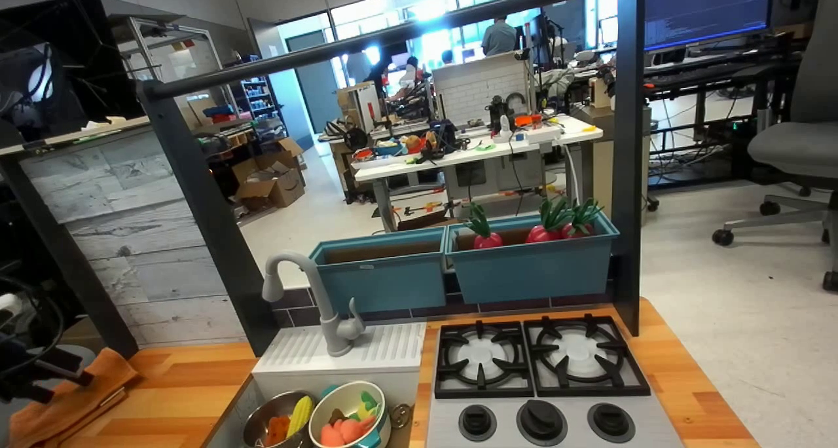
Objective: Put the plush toys in the the pots in the sing and use the towel to wipe the surface
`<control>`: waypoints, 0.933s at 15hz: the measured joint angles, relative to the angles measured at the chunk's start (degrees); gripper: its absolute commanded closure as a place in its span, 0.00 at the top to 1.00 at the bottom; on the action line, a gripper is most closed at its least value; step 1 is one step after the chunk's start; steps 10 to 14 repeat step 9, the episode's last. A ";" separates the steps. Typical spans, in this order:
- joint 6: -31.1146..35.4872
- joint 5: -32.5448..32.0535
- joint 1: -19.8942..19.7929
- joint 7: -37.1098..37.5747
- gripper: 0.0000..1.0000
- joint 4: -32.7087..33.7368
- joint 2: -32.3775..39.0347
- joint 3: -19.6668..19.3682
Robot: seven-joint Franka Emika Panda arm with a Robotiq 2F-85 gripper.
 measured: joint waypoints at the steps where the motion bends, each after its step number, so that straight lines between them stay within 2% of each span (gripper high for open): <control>1: 1.41 -1.02 0.30 0.00 1.00 -1.62 -1.83 -0.40; 5: 7.60 -3.67 1.46 -0.75 1.00 -10.18 -11.34 -0.70; 9: 14.60 -3.66 0.95 -1.69 1.00 -20.02 -22.32 2.03; 14: 14.60 -3.66 0.95 -1.69 1.00 -20.02 -22.32 2.03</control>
